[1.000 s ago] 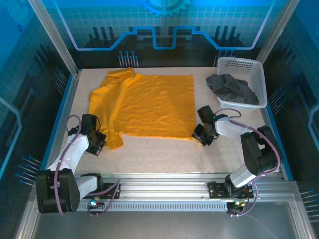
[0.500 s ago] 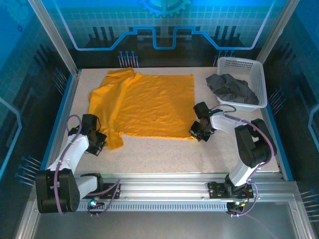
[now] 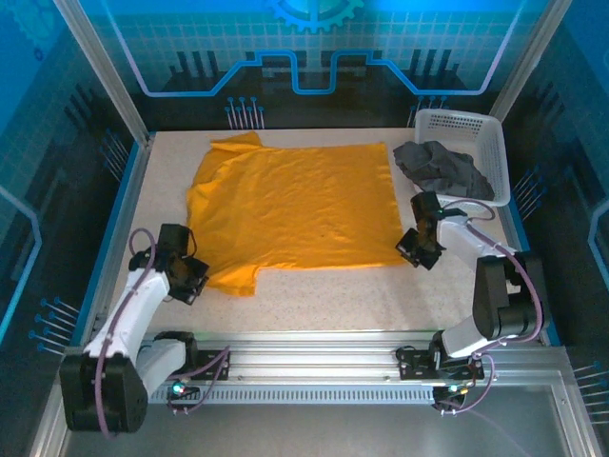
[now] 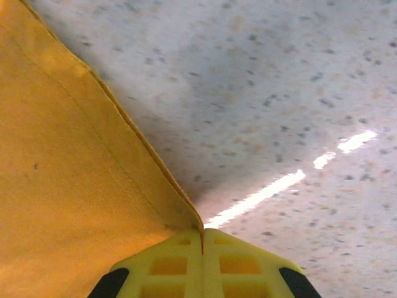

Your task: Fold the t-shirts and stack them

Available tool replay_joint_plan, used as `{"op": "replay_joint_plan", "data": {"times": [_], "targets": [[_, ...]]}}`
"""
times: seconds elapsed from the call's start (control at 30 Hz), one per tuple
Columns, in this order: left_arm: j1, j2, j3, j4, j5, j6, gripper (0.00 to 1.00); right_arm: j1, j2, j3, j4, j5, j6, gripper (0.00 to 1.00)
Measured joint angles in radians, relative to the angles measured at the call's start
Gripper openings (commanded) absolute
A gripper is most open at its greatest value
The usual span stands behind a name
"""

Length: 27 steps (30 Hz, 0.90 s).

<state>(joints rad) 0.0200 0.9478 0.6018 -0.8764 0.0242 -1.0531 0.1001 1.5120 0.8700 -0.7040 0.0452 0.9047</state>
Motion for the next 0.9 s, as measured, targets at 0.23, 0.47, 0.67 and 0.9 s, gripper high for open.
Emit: {"op": "replay_joint_plan", "data": {"times": [0.23, 0.47, 0.67, 0.9], "targets": [[-0.141, -0.246, -0.127, -0.145, 0.068, -0.167, 0.00, -0.003, -0.019, -0.039, -0.044, 0.001, -0.075, 0.00], [-0.196, -0.268, -0.114, -0.170, 0.062, -0.204, 0.00, -0.003, -0.143, -0.053, -0.096, 0.024, -0.095, 0.00], [-0.206, -0.226, -0.074, -0.098, 0.071, -0.198, 0.00, -0.003, -0.154, -0.051, -0.107, 0.027, -0.107, 0.00], [-0.208, -0.059, 0.077, 0.031, 0.089, -0.143, 0.00, -0.039, -0.151, 0.019, -0.142, 0.058, -0.133, 0.00]]}}
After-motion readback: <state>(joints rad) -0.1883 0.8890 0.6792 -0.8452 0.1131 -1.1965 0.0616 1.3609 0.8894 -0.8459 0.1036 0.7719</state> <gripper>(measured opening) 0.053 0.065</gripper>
